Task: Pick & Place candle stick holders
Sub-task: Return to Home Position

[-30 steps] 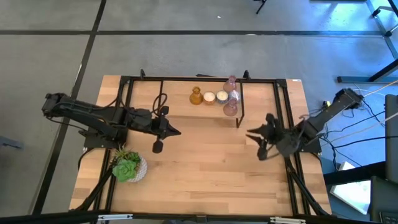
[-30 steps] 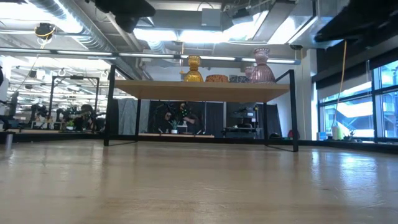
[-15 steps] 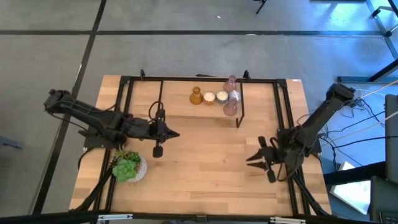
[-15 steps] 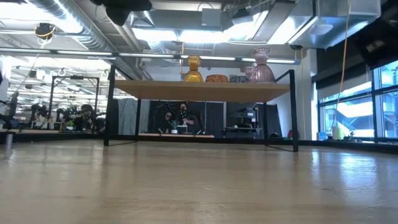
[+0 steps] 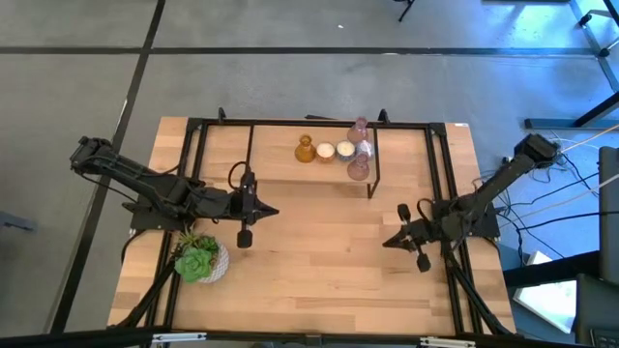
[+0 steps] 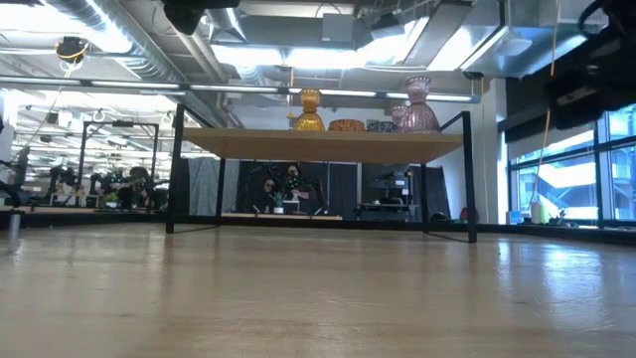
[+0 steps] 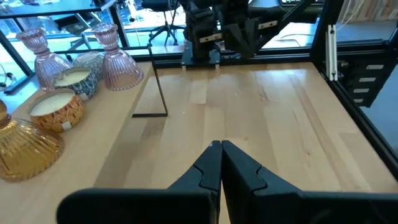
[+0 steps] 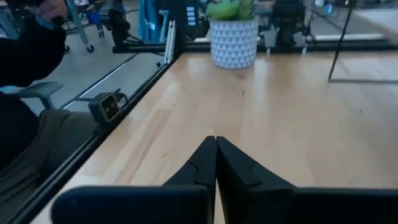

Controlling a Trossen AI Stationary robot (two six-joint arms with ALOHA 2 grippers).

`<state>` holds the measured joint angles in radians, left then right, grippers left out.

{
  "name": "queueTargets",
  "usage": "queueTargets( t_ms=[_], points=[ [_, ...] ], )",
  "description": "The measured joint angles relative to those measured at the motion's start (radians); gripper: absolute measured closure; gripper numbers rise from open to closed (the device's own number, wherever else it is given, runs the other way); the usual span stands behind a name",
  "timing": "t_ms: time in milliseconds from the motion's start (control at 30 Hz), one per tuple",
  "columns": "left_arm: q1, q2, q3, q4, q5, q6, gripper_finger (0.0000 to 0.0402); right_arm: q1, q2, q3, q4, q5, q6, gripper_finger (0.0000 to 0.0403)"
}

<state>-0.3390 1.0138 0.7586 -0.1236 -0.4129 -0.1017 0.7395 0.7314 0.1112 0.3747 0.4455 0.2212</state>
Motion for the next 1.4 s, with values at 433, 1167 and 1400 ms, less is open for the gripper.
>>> queueTargets(
  t_ms=[433, 1167, 1400],
  points=[
    [0.002, 0.001, 0.000, 0.001, -0.020, 0.070, 0.0400, -0.467, -0.258, 0.000, -0.274, -0.263, -0.134, 0.0401],
    [0.040, -0.003, -0.083, 0.086, -0.006, 0.047, 0.0400, -0.748, -0.472, -0.068, -0.282, -0.509, -0.150, 0.0402],
    [0.040, -0.003, -0.145, 0.198, 0.014, 0.053, 0.0400, -0.740, -0.565, -0.103, -0.339, -0.475, -0.103, 0.0402]
  ],
)
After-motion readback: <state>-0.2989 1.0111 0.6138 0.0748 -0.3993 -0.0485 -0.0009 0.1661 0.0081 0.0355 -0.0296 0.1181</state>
